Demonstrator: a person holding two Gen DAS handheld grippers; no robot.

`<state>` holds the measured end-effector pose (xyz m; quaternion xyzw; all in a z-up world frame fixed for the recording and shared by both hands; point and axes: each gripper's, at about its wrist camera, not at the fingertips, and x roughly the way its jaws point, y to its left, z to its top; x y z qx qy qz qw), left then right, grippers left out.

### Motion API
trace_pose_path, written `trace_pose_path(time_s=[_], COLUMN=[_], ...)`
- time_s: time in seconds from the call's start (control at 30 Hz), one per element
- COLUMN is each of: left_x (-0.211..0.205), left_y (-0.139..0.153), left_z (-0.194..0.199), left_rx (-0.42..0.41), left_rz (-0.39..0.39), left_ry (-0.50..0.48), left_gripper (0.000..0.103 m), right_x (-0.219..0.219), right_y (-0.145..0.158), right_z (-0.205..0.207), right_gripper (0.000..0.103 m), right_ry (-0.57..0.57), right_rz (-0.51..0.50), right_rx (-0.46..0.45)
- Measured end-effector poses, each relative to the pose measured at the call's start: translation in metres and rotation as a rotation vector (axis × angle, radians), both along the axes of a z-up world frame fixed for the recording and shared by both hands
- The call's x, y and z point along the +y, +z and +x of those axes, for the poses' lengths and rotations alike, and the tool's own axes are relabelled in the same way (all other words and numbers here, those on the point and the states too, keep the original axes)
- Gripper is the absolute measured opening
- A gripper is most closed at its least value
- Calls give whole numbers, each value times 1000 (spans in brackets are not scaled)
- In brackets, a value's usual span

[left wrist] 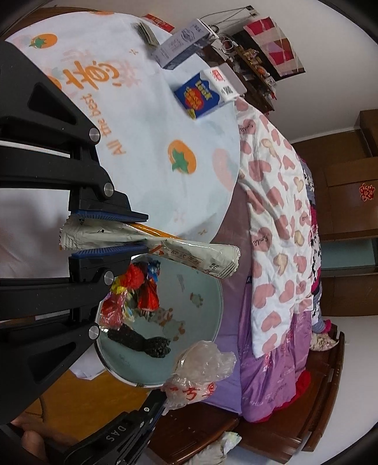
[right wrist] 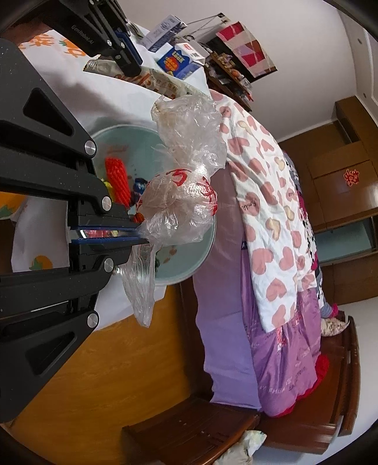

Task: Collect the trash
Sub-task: 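Carry cream snack wrapper and clear plastic bags over the wastebasket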

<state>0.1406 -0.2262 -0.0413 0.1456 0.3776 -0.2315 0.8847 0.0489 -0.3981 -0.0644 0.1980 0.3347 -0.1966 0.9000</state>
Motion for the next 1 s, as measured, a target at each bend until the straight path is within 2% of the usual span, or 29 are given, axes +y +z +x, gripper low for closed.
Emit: trace_pose_path(time_s=[0.47,1.0], left_x=[-34,-61], left_y=[-15,-33], left_z=[2,10], left_rx=[39,83], left_rz=[13,32], left_ry=[-45,-49], left_gripper=[16,17], right_x=[-23,-33], right_y=[-8,-20], right_z=[-4,9], right_gripper=[4,5], right_ry=[-50,-64], right_rz=[16,14], right_rx=[11,37])
